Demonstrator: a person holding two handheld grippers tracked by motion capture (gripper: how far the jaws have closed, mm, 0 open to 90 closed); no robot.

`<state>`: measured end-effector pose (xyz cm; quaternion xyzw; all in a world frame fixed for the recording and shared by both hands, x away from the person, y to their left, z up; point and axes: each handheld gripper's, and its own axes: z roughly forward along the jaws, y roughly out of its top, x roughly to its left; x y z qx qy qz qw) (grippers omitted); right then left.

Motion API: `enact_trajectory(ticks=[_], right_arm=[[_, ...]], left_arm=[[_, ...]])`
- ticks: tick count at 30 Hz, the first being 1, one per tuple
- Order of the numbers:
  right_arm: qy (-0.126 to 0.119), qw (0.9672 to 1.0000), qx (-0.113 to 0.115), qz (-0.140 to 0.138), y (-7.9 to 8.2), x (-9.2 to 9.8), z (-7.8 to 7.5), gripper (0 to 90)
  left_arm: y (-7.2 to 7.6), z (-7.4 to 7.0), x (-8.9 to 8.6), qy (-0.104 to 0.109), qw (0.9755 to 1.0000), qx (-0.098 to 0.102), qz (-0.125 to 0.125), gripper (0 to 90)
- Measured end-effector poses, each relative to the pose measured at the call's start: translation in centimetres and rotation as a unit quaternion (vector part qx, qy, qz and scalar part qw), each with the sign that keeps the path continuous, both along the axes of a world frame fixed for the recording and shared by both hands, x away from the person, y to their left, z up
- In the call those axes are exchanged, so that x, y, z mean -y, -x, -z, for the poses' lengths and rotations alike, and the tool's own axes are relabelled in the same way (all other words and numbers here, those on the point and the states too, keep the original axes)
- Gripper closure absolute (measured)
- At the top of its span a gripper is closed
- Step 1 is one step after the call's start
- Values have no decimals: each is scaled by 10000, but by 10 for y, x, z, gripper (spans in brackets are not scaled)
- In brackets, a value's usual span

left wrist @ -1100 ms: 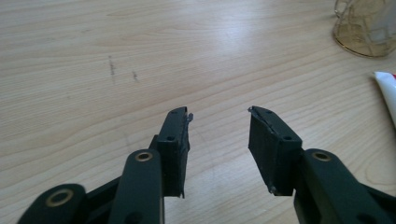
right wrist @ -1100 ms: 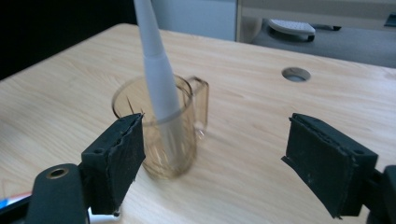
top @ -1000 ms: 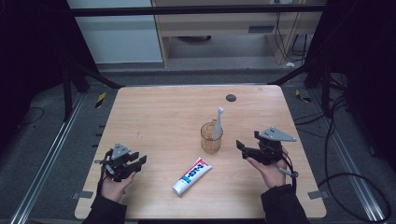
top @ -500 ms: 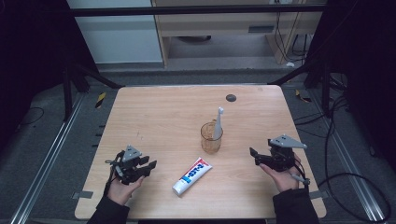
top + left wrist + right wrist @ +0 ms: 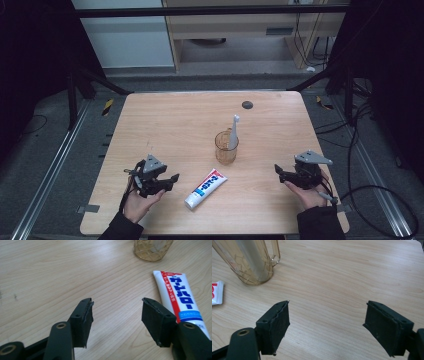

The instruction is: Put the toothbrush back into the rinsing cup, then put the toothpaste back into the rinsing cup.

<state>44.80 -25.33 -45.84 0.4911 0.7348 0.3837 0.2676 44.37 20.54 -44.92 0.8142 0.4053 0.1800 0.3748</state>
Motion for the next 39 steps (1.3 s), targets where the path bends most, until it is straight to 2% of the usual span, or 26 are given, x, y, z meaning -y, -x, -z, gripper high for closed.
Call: enact_trajectory(ticks=[7,10,20,27,33,39], right_arm=[[58,10000,-44,51,1,4,3,193],[91,9999,-63,64,0,5,3,192],[126,9998,-127,100,-2,7,6,185],[192,9997,-135,108,-3,8,8,188],[225,9995,-212,102,-4,8,11,187],[231,9994,-249,97,-5,7,12,191]], left_arm=[[1,-2,17,-91,9997,-62,225,369],[1,-4,29,-214,9990,-88,373,342],[-1,-9,58,-394,9967,-98,704,325],[-3,-13,70,-444,9955,-233,799,323],[-3,-12,79,-561,9942,-280,870,323],[-5,-7,89,-660,9920,-421,989,323]])
